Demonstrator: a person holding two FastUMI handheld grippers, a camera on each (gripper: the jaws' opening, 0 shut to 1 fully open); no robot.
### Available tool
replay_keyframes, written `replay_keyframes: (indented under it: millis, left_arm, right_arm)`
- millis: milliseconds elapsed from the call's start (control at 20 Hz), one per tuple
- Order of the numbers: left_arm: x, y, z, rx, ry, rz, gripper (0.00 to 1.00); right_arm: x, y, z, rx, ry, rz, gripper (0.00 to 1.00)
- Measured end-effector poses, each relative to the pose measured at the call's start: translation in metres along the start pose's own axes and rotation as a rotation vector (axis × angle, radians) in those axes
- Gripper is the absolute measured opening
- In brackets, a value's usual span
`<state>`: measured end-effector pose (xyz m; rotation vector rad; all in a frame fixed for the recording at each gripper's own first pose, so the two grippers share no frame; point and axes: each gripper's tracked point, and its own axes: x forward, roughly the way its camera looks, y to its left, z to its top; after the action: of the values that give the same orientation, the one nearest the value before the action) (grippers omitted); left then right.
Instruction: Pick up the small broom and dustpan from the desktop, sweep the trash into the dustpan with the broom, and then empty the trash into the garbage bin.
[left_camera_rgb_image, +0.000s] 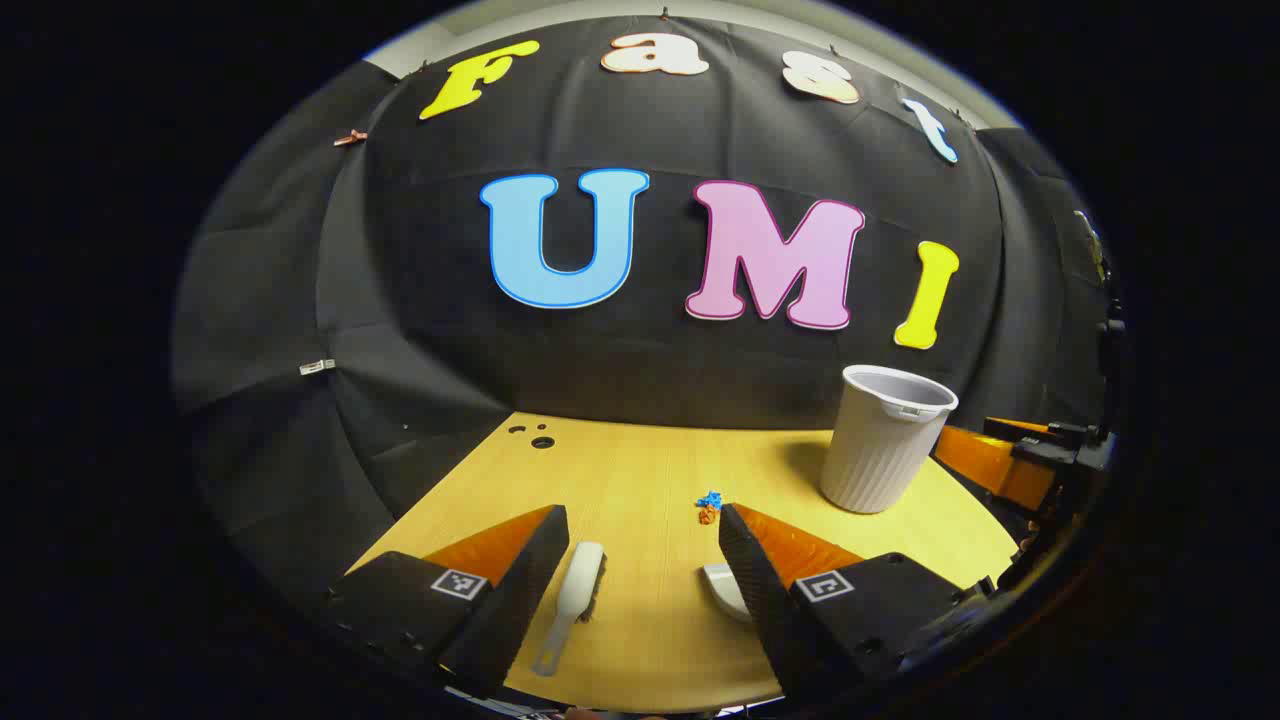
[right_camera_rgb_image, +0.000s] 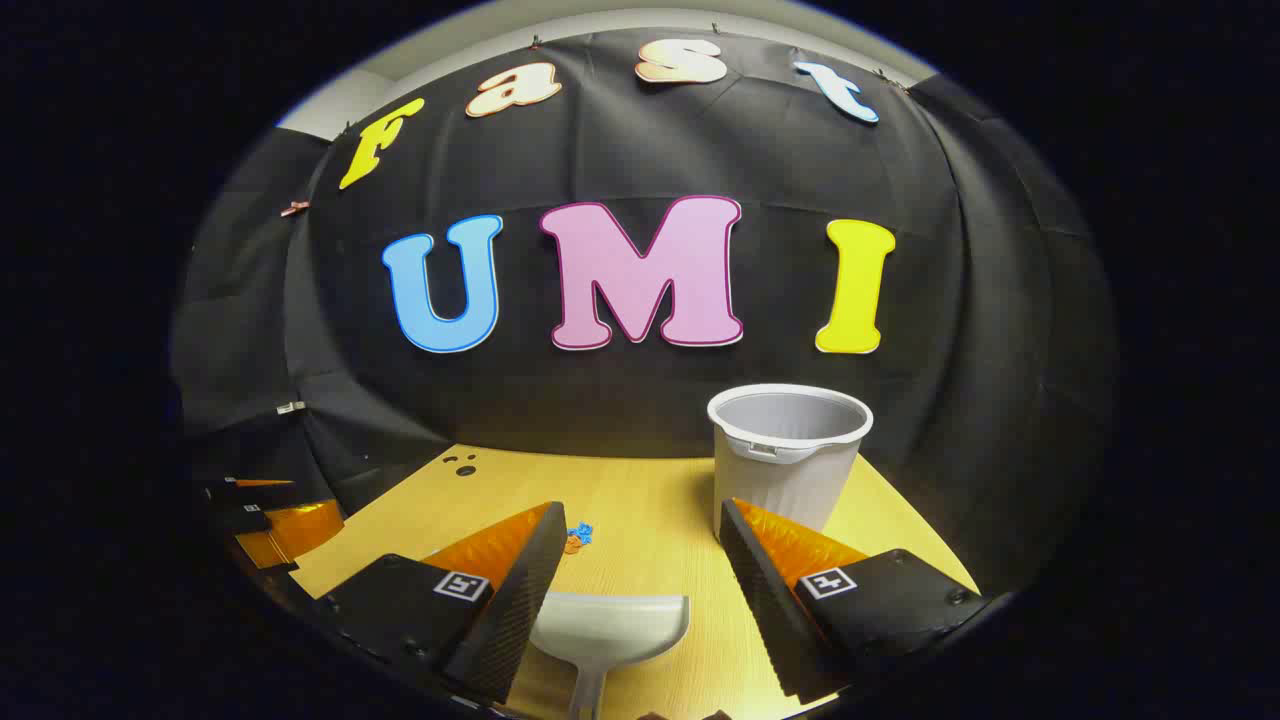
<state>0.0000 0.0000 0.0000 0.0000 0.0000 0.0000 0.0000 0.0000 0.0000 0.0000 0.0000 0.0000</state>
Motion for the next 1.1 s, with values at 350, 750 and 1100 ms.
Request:
replay_keyframes:
  millis: [350, 750, 1100]
  left_arm:
    - [0.013, 0.02, -0.001, 0.026, 0.015, -0.052, 0.96]
    - [0.011, 0.05, -0.023, 0.003, 0.049, -0.04, 0.96]
    - [0.016, 0.064, -0.054, 0.031, 0.132, -0.089, 0.96]
  right_arm:
    - [0.001, 0.013, -0.025, 0.041, 0.109, -0.057, 0.96]
    - [-0.011, 0.04, -0.044, 0.007, 0.182, -0.03, 0.99]
    - [-0.02, 0.048, -0.055, -0.011, 0.218, -0.021, 0.99]
